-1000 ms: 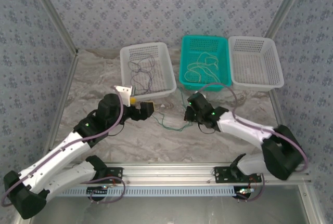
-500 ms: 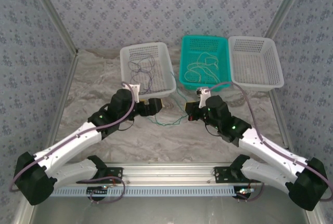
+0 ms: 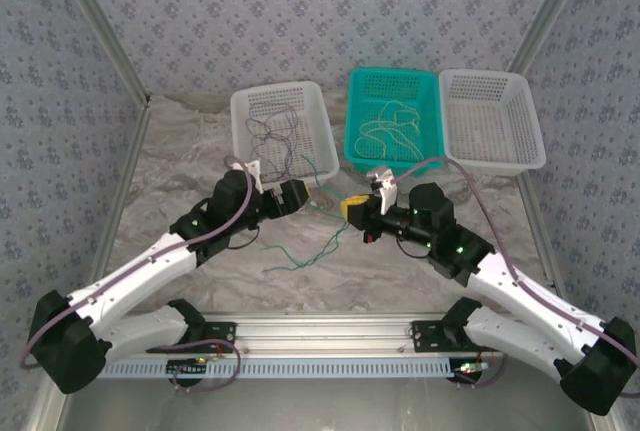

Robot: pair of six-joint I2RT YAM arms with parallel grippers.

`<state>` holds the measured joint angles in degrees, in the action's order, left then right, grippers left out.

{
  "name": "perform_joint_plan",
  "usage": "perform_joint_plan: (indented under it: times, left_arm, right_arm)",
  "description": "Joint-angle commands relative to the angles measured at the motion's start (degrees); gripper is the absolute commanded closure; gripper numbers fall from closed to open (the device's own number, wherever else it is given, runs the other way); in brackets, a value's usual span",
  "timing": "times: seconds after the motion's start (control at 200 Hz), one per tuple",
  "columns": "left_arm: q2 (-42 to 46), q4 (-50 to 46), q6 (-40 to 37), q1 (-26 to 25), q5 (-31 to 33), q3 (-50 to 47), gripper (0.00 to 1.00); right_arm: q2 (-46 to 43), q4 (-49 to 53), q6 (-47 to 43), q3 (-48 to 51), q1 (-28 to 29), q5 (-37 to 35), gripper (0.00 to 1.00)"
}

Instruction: Untangle the cables

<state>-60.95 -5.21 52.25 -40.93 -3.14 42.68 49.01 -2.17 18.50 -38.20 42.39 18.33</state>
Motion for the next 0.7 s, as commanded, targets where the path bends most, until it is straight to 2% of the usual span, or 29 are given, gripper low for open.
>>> perform_joint_plan:
  times: [0.0,0.08,0.12,0.285,0.395,0.475,0.535,0.585,0.695]
  left_arm:
    - [-2.8,7.0,7.5,0.2,-5.0,-1.6,0.03]
    - [-4.9,11.7,10.6,0.2,-7.0,-2.7,0.04]
    - [-5.8,13.8,11.7,0.2,-7.9,-3.2,0.11]
    - [-6.3,15.6,11.8,0.2,-7.3,-3.5,0.71]
    - [-4.0,13.3,9.1,0.2,-4.8,-3.7,1.00]
    - [-0.7,10.0,6.5,0.2,-1.4,-4.4,1.00]
    - [2.7,5.4,4.8,0.2,2.8,-4.9,1.00]
    - [6.1,0.5,3.2,0.2,7.6,-4.9,1.00]
    - [13.4,-10.1,1.3,0.4,17.8,-5.4,1.00]
  right_arm:
    - [-0.7,-2.4,-1.5,-2.4,0.3,4.0,1.00]
    - [-0.6,-3.7,-0.8,-2.3,0.5,4.4,1.00]
    - [-0.6,-4.1,-0.4,-2.2,0.7,4.3,1.00]
    - [-0.5,-3.9,0.0,-1.1,1.2,1.5,1.00]
    - [-1.1,-3.8,0.5,0.3,1.2,-1.3,1.00]
    - [-2.2,-2.9,0.8,1.3,1.0,-5.5,1.00]
    - [-3.4,-1.1,1.7,2.0,0.7,-11.7,1.00]
    - [-4.5,1.0,2.9,2.6,-0.3,-16.4,1.00]
    - [-7.9,3.1,6.7,4.8,-4.1,-21.6,1.00]
